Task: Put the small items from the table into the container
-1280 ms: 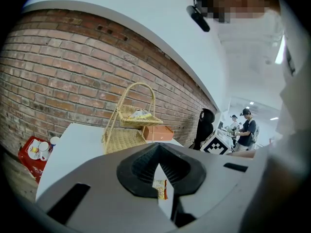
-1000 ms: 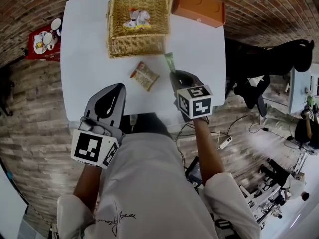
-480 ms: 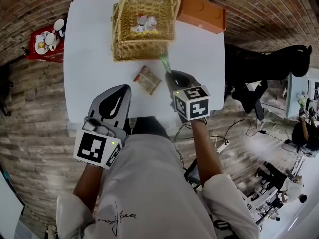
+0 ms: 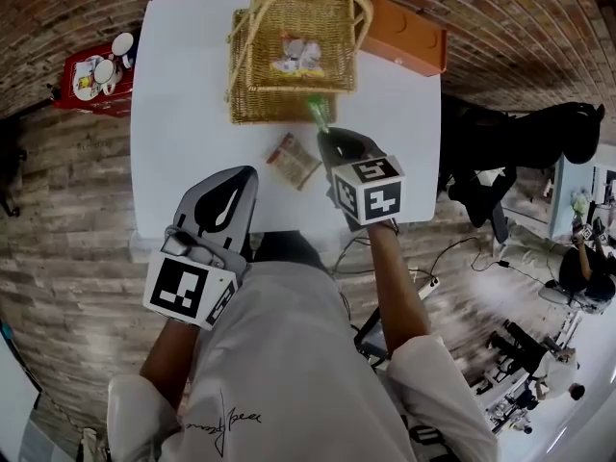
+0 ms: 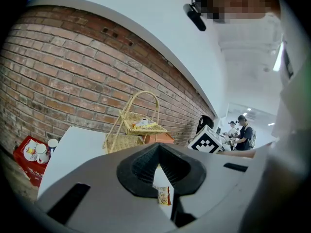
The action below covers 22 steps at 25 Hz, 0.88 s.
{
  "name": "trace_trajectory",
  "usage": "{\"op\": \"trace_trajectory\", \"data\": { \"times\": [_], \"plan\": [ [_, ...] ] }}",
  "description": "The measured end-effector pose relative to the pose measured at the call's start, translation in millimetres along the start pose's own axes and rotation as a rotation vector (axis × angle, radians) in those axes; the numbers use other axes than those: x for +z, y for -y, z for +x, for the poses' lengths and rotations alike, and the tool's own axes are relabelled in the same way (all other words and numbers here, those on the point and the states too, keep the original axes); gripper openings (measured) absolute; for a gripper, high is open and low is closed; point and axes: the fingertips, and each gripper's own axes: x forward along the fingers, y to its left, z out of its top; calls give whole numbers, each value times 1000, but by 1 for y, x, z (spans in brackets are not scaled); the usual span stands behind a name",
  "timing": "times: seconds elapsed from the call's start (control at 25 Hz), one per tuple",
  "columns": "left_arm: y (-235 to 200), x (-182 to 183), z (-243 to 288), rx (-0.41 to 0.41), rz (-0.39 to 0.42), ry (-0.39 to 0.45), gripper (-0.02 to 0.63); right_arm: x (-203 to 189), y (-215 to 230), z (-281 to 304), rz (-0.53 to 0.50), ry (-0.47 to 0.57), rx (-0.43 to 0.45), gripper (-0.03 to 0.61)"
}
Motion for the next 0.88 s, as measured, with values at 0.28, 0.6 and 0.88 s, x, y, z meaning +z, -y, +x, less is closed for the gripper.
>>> {"op": "trace_trajectory", "data": {
  "times": [0.28, 0.6, 0.88],
  "plan": [
    [-10, -2, 0, 7, -13, -6, 9, 9, -2, 16, -20, -5, 11, 51],
    [-15, -1, 2, 3, -25, -17, 9, 14, -3, 31, -24, -12, 18, 51],
    [-17, -2, 7, 12, -29, -29, 9, 16, 5, 44, -24, -13, 20, 51]
  ]
}}
